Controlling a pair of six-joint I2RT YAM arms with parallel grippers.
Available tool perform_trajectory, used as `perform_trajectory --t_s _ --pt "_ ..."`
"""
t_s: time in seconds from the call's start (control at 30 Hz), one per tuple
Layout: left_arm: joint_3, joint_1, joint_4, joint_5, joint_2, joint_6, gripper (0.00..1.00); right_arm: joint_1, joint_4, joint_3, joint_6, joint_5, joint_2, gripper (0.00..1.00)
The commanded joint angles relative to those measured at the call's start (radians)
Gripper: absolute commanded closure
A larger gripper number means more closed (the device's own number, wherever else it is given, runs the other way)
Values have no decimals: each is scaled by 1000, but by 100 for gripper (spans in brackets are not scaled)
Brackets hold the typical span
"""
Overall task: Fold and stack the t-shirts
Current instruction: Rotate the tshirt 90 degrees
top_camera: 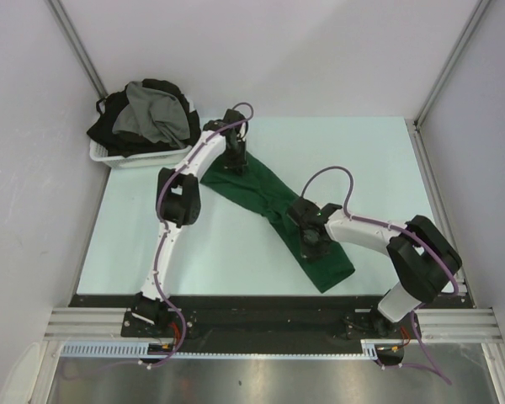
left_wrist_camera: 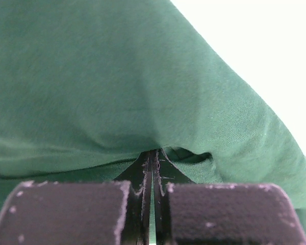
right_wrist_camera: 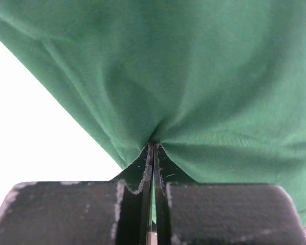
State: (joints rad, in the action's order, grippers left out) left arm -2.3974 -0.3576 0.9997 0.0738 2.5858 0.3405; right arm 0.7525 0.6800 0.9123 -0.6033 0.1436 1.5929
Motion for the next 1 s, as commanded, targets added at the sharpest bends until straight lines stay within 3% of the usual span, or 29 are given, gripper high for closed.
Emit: perform_trajectory --t_s 0.0,0.57,0.77,0.87,0.9,0.97 --pt "-16 -24 -203 -6 66 8 100 45 27 37 -15 -114 22 100" --pt "-71 -52 -516 55 60 26 100 61 39 80 48 -188 36 100" --pt "-63 -66 -518 70 56 28 100 70 59 121 48 -147 22 100" --pt "50 -81 -552 32 -48 -20 98 68 82 181 69 -57 10 95" --pt "76 -84 -555 15 -108 -29 91 67 95 201 80 -41 10 94" --pt "135 -84 -550 -8 -154 -38 87 48 104 258 108 -9 13 80"
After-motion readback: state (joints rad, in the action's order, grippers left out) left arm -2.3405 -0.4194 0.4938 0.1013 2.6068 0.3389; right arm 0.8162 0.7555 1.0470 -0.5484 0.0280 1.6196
